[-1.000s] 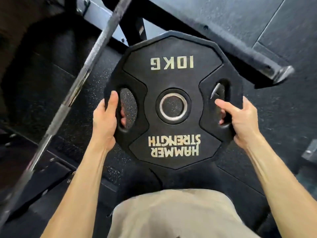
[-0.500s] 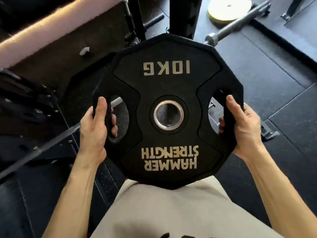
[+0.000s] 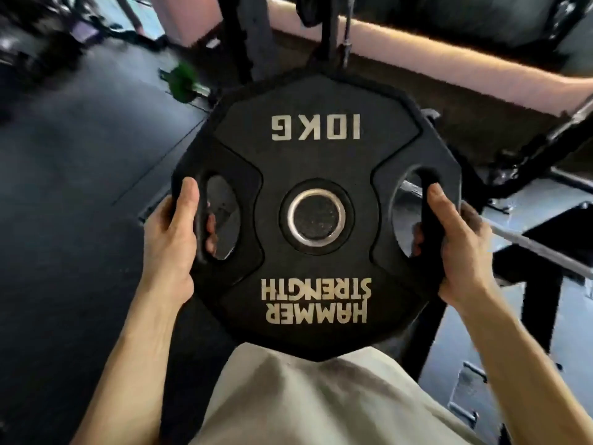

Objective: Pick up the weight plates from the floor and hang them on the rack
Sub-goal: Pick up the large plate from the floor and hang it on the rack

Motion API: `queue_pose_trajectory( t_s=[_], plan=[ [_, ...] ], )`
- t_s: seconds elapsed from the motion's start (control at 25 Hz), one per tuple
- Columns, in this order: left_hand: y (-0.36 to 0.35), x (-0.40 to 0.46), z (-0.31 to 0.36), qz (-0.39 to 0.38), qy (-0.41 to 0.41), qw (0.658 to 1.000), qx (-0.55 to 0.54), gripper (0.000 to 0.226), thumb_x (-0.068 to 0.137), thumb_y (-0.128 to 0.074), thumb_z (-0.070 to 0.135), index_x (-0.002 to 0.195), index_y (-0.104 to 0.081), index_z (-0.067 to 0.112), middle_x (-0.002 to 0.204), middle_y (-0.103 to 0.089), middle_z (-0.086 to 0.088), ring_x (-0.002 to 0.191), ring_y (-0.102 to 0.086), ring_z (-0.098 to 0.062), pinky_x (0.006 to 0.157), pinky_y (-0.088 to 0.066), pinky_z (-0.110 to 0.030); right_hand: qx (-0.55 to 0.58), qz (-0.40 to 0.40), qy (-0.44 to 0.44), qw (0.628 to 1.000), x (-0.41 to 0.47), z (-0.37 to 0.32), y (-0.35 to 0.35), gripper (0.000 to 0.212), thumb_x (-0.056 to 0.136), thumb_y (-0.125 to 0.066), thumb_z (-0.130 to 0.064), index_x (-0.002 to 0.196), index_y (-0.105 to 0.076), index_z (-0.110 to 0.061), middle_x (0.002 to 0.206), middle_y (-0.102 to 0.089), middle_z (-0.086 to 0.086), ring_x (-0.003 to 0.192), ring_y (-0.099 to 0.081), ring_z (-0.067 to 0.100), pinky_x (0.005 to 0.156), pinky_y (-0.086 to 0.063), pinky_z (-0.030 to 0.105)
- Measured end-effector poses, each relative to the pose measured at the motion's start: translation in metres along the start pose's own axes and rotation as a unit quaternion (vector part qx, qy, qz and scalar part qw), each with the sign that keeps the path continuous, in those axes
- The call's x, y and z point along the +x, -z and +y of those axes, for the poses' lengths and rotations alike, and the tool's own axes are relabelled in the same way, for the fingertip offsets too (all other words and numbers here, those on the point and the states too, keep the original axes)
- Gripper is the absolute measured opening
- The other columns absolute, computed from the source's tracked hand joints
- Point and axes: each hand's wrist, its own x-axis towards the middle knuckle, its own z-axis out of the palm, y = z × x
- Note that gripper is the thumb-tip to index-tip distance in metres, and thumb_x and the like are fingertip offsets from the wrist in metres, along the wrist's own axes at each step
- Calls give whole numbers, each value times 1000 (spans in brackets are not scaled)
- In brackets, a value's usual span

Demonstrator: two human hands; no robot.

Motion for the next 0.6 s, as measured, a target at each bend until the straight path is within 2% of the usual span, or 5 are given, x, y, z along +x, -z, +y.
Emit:
queue_pose_trajectory(
  t_s=[0.12,0.28,0.44,0.6],
  plan=[
    [79,-25,-4,118,-12,992,-44,47,87,-61,61,82,-57,14,66,-57,-1,53,-51,-16,48,-41,-27,-32,-121,-4,992,-11,5,-71,26,86,-71,-41,71,-61,-22,62,-52,6,50,-46,18,48,-40,26],
    [189,-48,-11,234,-32,969,-77,47,90,-58,57,88,-56,10,60,-55,-2,45,-44,-18,44,-37,-27,-68,-248,-11,966,-50,31,-181,34,81,-73,-46,78,-56,-17,65,-49,9,53,-44,21,54,-38,34],
    [315,-53,-20,304,-54,947,-89,48,92,-54,56,90,-57,8,62,-54,-3,45,-42,-19,43,-35,-26,-92,-319,-16,943,-111,75,-296,34,86,-70,-43,88,-56,-12,61,-50,6,50,-44,21,51,-38,33],
    [420,-41,-15,335,-68,935,-98,43,94,-53,55,81,-55,14,62,-53,-1,45,-43,-17,42,-35,-24,-95,-379,-13,920,-165,100,-399,27,89,-68,-38,80,-57,-16,60,-51,4,52,-46,20,48,-39,30]
  ],
)
